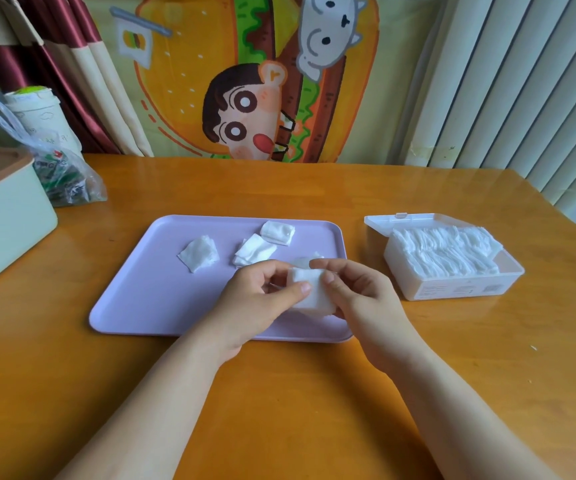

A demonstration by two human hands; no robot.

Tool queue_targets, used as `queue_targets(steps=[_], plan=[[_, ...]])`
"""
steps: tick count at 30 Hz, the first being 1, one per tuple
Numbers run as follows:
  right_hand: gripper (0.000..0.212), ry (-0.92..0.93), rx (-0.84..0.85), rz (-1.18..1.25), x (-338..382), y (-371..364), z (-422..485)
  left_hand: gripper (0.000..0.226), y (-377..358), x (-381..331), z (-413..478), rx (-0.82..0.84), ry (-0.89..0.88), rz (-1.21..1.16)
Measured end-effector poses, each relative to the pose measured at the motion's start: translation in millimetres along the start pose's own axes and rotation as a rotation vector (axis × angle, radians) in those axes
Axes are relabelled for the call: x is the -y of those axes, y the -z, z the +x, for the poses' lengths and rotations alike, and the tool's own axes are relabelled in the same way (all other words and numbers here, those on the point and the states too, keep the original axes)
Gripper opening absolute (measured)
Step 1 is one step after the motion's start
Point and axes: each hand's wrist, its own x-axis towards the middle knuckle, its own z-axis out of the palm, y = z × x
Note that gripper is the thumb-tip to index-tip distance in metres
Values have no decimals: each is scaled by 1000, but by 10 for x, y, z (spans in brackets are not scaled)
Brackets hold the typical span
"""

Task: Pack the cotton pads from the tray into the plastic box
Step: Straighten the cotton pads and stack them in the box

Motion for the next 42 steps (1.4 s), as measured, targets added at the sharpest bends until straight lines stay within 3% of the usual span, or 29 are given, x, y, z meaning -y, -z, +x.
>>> queue_targets(steps=[8,10,13,18,21,25,31,35,42], plan=[[18,-41,-99,22,39,-65,-1,8,-57,-63,-7,-121,-72,-45],[26,-99,-78,97,115,-56,5,9,-98,-127,-3,-140,-93,-56],[21,-140,10,107,274,16,23,10,-166,-247,10,-141,-126,-46],[41,-140,-46,49,493,153,58,9,-329,-495,35,-129,-177,32],[30,-153,-58,34,645,339,23,11,-527,-629,79,-125,-204,77],[40,-187,-89,-14,806,775,-89,13,-984,-738,189,-50,-210,125],[21,-182,-287,-141,985,1405,-159,11,-1648,-875,496,98,-204,184],[10,-151,-501,-318,1006,1849,-69,17,-1963,-846,801,151,-227,368],[20,-254,-491,-449,843,2218,42,23,-2311,-923,1008,421,-394,925]])
